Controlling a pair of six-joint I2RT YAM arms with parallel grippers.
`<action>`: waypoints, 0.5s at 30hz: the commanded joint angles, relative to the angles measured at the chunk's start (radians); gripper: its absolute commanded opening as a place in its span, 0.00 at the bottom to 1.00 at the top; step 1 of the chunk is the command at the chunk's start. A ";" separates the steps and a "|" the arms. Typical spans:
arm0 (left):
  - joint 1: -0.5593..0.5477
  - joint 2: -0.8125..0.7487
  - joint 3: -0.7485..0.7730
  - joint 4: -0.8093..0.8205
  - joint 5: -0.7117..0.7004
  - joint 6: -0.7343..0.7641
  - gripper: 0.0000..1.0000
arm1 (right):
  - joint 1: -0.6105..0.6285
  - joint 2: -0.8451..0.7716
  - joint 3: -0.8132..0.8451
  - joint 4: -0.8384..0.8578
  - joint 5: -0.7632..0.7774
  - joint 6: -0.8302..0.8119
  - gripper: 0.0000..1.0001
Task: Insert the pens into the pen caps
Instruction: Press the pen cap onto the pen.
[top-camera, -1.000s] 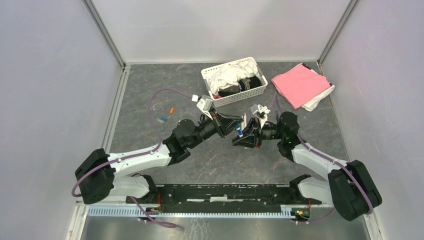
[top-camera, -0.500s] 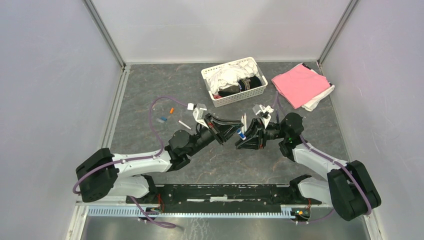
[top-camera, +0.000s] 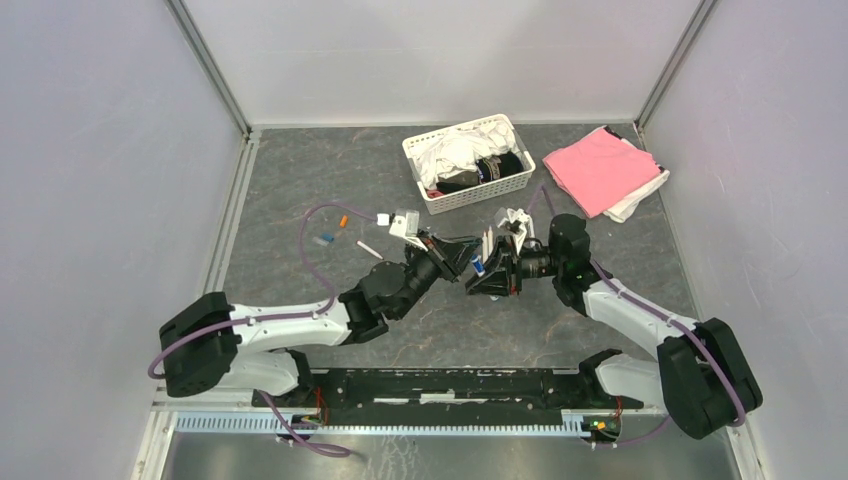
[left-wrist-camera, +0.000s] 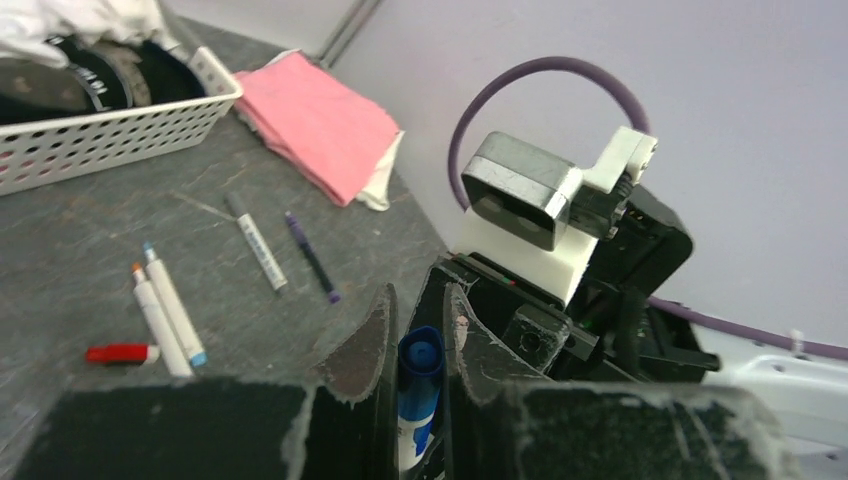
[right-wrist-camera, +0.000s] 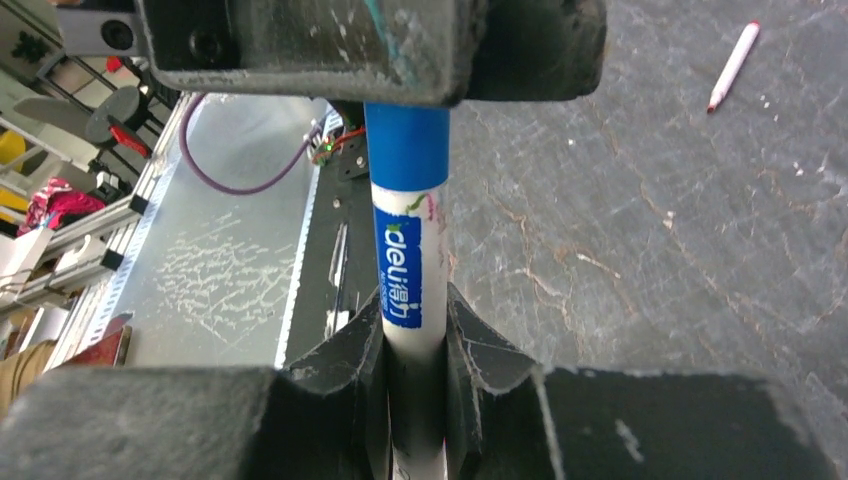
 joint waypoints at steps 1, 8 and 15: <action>-0.162 0.083 -0.039 -0.395 0.131 -0.040 0.02 | -0.035 -0.028 0.126 0.224 0.206 -0.009 0.00; -0.163 0.109 -0.176 0.036 0.563 0.016 0.02 | -0.059 -0.013 0.038 0.668 0.120 0.298 0.00; -0.161 0.212 -0.130 -0.041 0.537 -0.055 0.02 | -0.061 -0.040 0.061 0.474 0.148 0.160 0.00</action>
